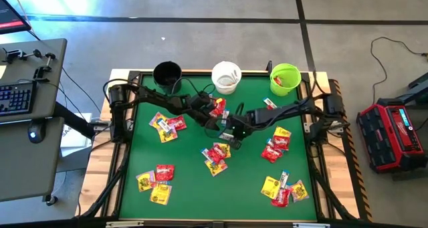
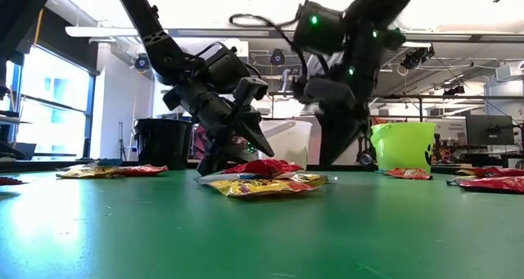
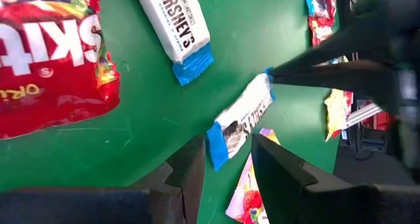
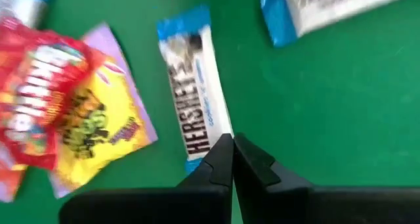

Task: Sort candy by brand, put in halloween buckets
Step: Put the white candy into the black bucket

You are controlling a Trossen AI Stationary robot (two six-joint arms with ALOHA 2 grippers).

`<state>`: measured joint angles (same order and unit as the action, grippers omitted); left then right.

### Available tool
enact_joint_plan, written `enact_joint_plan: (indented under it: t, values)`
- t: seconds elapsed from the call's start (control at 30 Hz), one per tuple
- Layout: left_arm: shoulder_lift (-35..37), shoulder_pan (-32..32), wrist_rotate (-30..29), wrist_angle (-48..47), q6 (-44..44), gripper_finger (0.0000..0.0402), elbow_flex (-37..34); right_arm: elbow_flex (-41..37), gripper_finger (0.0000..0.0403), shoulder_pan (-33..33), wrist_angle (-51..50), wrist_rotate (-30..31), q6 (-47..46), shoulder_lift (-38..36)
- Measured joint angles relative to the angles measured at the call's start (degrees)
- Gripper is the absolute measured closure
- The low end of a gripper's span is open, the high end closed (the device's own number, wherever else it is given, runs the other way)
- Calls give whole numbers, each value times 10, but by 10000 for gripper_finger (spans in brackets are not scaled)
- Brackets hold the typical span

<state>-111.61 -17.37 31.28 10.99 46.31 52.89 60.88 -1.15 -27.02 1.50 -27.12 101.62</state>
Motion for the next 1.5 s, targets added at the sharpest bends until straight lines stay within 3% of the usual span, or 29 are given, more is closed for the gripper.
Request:
enact_joint_plan:
  t: [0.27,0.97,1.5]
  values:
    - [0,12,-4,-7,5,283,-1,11,403,4,-40,-2,37,-22]
    - [-1,17,-10,-13,16,283,-1,12,403,20,18,-31,51,61]
    - [-1,26,44,-7,-3,288,-2,11,403,17,44,-33,49,63]
